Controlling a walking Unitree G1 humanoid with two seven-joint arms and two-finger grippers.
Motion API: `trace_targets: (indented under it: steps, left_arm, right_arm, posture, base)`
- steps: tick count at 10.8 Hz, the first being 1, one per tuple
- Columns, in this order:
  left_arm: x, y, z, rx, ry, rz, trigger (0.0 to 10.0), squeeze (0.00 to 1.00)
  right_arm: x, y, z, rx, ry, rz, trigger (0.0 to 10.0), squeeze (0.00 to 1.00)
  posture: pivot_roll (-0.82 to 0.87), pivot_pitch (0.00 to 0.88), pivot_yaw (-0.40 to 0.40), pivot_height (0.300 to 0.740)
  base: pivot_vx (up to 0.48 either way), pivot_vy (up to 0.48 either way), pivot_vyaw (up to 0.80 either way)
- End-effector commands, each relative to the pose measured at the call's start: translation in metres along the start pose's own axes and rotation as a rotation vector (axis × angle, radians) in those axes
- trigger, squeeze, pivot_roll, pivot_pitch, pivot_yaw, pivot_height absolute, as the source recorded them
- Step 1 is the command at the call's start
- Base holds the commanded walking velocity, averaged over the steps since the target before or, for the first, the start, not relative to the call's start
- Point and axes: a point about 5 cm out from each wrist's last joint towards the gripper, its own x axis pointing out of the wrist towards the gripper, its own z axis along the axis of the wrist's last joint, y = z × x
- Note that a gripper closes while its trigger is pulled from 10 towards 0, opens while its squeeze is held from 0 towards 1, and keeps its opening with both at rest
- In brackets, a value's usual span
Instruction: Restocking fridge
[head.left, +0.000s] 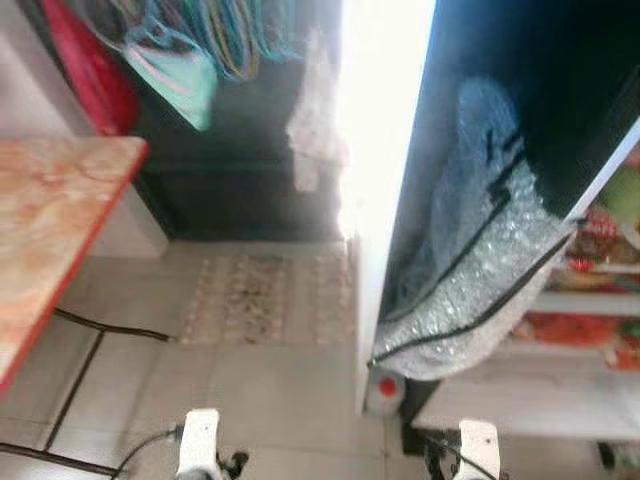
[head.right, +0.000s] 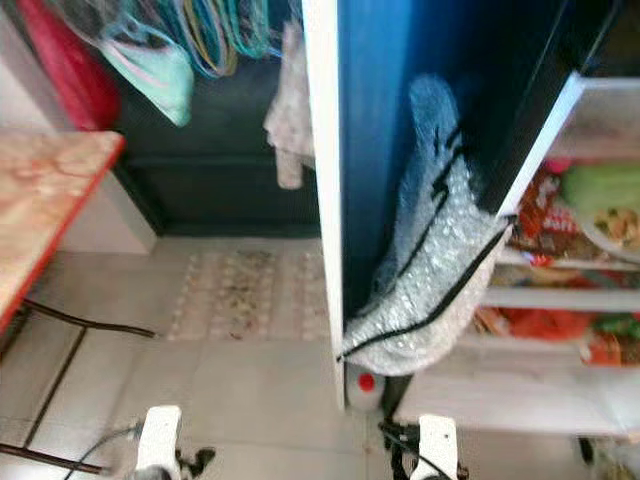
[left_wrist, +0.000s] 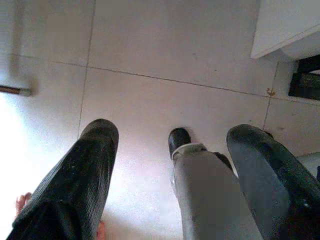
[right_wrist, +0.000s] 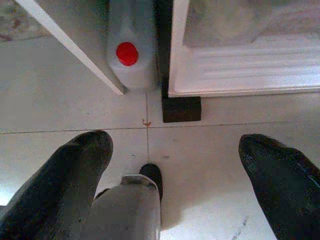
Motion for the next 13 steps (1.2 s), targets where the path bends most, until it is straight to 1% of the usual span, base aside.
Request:
trace_targets:
  steps: [1,2,3,6,7,10,11,13]
  left_arm:
    - [-0.003,0.004,-0.016,-0.017,0.054,0.016,10.0,0.00]
    - [-0.003,0.004,-0.017,-0.021,0.055,0.015,10.0,0.00]
    - [-0.003,0.003,-0.017,-0.025,0.055,0.013,10.0,0.00]
    - [-0.003,0.002,-0.017,-0.020,0.056,0.009,10.0,0.00]
    - [-0.003,0.002,-0.015,-0.014,0.050,0.007,10.0,0.00]
    - [-0.002,0.001,-0.012,-0.002,0.044,0.000,10.0,0.00]
    - [-0.002,0.000,-0.011,0.009,0.040,-0.001,10.0,0.00]
    - [-0.002,0.000,-0.010,0.015,0.043,-0.002,10.0,0.00]
  right_arm:
    - [-0.004,-0.003,-0.015,0.022,0.044,-0.004,10.0,0.00]
    - [-0.005,-0.004,-0.016,0.022,0.045,-0.005,10.0,0.00]
    - [-0.006,-0.010,-0.018,0.027,0.050,-0.014,10.0,0.00]
    - [-0.006,-0.012,-0.018,0.033,0.062,-0.025,10.0,0.00]
    - [-0.006,-0.014,-0.019,0.037,0.069,-0.032,10.0,0.00]
    - [-0.006,-0.014,-0.019,0.036,0.075,-0.034,10.0,0.00]
    - [-0.006,-0.015,-0.020,0.029,0.080,-0.033,10.0,0.00]
    - [-0.007,-0.014,-0.022,0.027,0.088,-0.034,10.0,0.00]
  posture:
    - [-0.13,0.000,0.090,0.740]
    - [-0.13,0.000,0.090,0.740]
    - [-0.13,0.000,0.090,0.740]
    - [-0.14,0.000,0.096,0.740]
    - [-0.14,0.011,0.092,0.740]
    - [-0.14,0.047,0.091,0.740]
    - [-0.14,0.053,0.080,0.740]
    - [-0.17,0.060,0.086,0.740]
  base:
    - [0.000,0.000,0.00]
    - [0.000,0.311,0.00]
    - [0.000,0.394,0.00]
    - [0.000,0.458,0.00]
    - [0.000,0.000,0.00]
    - [0.000,0.000,-0.77]
    - [0.000,0.000,-0.76]
    - [0.000,0.000,-0.76]
